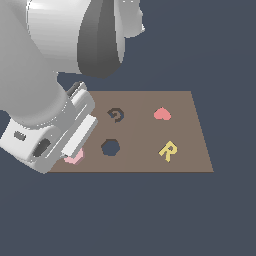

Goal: Insert a designated object into the corresponding slot on a board.

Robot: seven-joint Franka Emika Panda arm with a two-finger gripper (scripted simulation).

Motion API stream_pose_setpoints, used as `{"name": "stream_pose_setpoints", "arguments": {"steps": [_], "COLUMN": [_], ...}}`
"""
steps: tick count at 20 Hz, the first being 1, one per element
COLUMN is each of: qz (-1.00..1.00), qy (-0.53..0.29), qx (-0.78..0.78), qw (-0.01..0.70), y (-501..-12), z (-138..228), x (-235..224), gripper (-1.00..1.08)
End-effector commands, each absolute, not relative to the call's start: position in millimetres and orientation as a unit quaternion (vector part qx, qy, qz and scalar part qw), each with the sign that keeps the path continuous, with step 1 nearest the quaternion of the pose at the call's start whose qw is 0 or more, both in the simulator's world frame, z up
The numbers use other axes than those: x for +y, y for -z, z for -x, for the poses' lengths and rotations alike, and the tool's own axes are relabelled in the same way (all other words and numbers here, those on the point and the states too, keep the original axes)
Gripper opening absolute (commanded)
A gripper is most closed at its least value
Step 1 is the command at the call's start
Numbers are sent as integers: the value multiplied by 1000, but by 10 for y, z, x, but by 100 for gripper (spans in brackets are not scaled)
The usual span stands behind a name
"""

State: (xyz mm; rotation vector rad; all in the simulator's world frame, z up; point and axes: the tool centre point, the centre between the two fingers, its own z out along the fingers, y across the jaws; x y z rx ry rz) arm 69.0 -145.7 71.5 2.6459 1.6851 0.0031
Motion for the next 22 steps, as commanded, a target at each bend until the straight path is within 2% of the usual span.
{"name": "stream_pose_setpoints", "arguments": {"steps": [1, 11, 22], "qz": [-826, -782, -774], "qy": [-1, 0, 0], "qx": [563, 624, 634], "qw": [2, 0, 0], "y": [-662, -525, -464], "z": [-768, -975, -1013], "x": [-1494, -1560, -1564], "gripper": [100, 100, 100]}}
